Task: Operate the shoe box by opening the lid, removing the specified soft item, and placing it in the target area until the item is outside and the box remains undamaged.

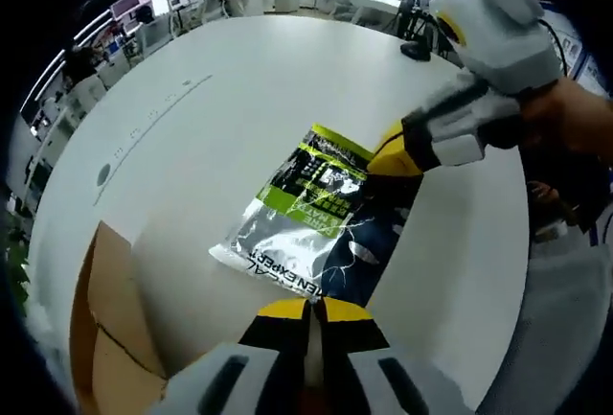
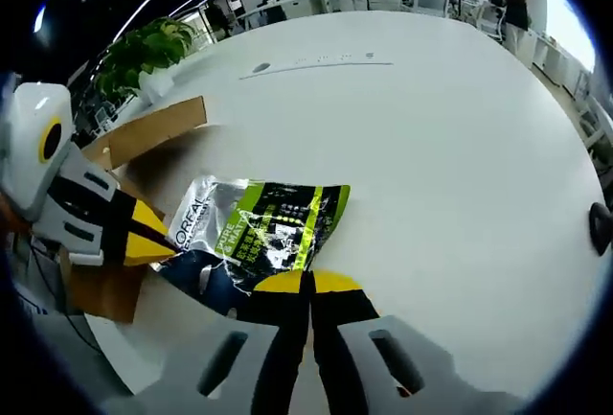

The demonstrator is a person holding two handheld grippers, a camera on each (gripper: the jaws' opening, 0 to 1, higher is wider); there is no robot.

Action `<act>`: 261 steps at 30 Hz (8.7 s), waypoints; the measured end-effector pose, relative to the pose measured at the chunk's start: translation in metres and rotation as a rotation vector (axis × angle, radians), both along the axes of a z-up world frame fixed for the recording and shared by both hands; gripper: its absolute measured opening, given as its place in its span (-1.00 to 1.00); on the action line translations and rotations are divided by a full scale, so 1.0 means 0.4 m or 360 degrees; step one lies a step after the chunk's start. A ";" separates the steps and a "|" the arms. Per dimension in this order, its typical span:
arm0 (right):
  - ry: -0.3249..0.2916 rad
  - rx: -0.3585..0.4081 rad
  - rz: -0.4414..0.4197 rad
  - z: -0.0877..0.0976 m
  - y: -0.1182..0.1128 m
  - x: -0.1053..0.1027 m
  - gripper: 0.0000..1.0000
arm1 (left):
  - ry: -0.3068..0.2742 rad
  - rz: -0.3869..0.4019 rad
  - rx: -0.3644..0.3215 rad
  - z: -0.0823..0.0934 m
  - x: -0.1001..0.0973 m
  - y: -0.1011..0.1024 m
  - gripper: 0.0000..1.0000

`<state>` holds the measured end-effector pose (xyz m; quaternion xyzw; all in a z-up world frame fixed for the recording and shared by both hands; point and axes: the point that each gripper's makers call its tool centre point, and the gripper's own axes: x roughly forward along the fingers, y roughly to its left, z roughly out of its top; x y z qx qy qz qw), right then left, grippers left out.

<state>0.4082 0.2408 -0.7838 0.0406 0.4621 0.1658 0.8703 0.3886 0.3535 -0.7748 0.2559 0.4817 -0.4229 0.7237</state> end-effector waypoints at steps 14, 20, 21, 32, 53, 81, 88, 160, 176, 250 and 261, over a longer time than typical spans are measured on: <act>-0.0036 0.0002 -0.0024 -0.011 -0.014 0.000 -0.97 | -0.0084 -0.0074 0.0019 0.008 -0.002 0.005 -0.70; -0.0059 -0.0047 0.0011 -0.011 -0.019 0.005 -0.93 | -0.0152 -0.0064 -0.0035 0.050 0.000 0.011 -0.62; -0.0061 -0.0059 0.0017 -0.010 -0.020 0.005 -0.92 | -0.0156 -0.0052 -0.0057 0.057 0.001 0.011 -0.59; -0.0106 -0.0122 0.0019 0.000 -0.051 -0.003 -0.86 | -0.0190 0.0159 -0.0282 0.145 0.005 0.038 -0.48; -0.0254 -0.0120 0.0120 0.118 -0.041 -0.054 -0.66 | -0.0285 0.0360 -0.0387 0.226 -0.022 0.150 -0.36; -0.0392 0.0153 0.0348 0.272 0.193 -0.140 -0.43 | -0.0391 0.0760 -0.0398 0.294 -0.066 0.444 -0.24; -0.0384 0.0219 0.0425 0.278 0.263 -0.158 -0.40 | -0.0398 0.0820 -0.0358 0.296 -0.087 0.521 -0.18; -0.0200 0.0554 0.0802 0.177 0.799 -0.128 -0.71 | -0.0260 0.1490 -0.0308 0.150 -0.241 0.892 -0.87; -0.0178 0.0546 0.0781 0.164 0.812 -0.121 -0.66 | -0.0259 0.1500 -0.0324 0.149 -0.241 0.891 -0.87; -0.0178 0.0306 0.0668 0.173 0.615 -0.120 -1.00 | -0.0344 0.1152 -0.0290 0.207 -0.158 0.782 -0.51; -0.0187 0.0215 0.0713 0.148 0.600 -0.124 -1.00 | -0.0136 0.1160 -0.0396 0.118 -0.138 0.720 -0.47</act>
